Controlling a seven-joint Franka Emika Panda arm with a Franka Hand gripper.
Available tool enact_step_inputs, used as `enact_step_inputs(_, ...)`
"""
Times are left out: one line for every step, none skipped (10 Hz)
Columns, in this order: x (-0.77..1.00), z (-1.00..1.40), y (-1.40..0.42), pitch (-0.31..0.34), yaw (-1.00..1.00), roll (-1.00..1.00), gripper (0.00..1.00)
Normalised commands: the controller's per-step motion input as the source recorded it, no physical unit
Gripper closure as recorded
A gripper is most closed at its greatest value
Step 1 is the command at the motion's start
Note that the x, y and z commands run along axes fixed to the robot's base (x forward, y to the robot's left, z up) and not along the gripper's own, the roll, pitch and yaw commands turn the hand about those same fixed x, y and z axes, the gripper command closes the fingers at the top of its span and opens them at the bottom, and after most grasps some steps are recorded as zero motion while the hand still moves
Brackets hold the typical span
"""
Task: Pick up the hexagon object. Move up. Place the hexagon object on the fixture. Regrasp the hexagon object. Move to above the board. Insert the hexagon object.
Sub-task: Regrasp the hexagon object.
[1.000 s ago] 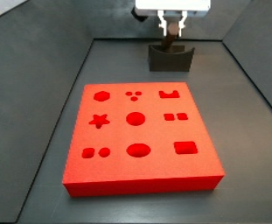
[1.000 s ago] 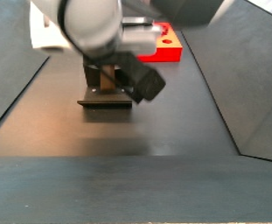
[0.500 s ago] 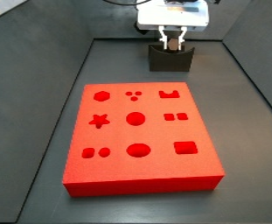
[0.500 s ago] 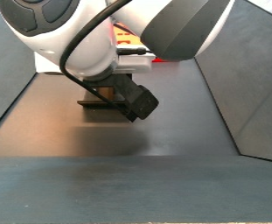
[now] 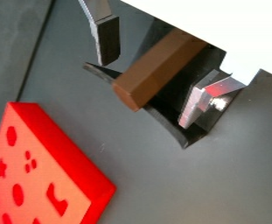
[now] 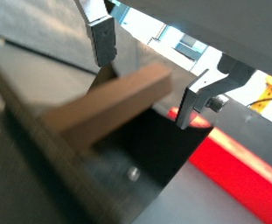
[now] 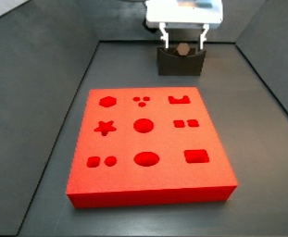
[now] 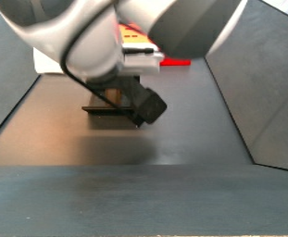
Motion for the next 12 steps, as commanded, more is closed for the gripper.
enact_step_inputs(-0.03,1.0,0.0,0.003,0.06,0.04,0.0)
enact_step_inputs(-0.04,1.0,0.0,0.032,0.06,0.05,0.0)
enact_step_inputs(-0.04,1.0,0.0,0.06,0.05,0.05,0.0)
enact_step_inputs(-0.04,0.9,0.01,0.086,0.04,0.04,0.0)
enact_step_inputs(-0.03,0.72,0.01,0.106,0.02,0.04,0.0)
enact_step_inputs(-0.03,0.53,0.01,0.112,0.0,0.04,0.0)
enact_step_inputs(-0.02,0.29,0.01,0.101,-0.03,0.04,0.0)
enact_step_inputs(-0.12,0.86,-0.82,0.075,0.01,1.0,0.0)
enact_step_inputs(-0.11,0.75,-0.8,0.072,0.0,1.0,0.0)
enact_step_inputs(-0.12,0.57,-0.64,0.059,0.0,1.0,0.0)
enact_step_inputs(-0.12,0.37,-0.49,0.051,0.0,1.0,0.0)
enact_step_inputs(-0.09,0.17,-0.33,0.047,0.0,1.0,0.0)
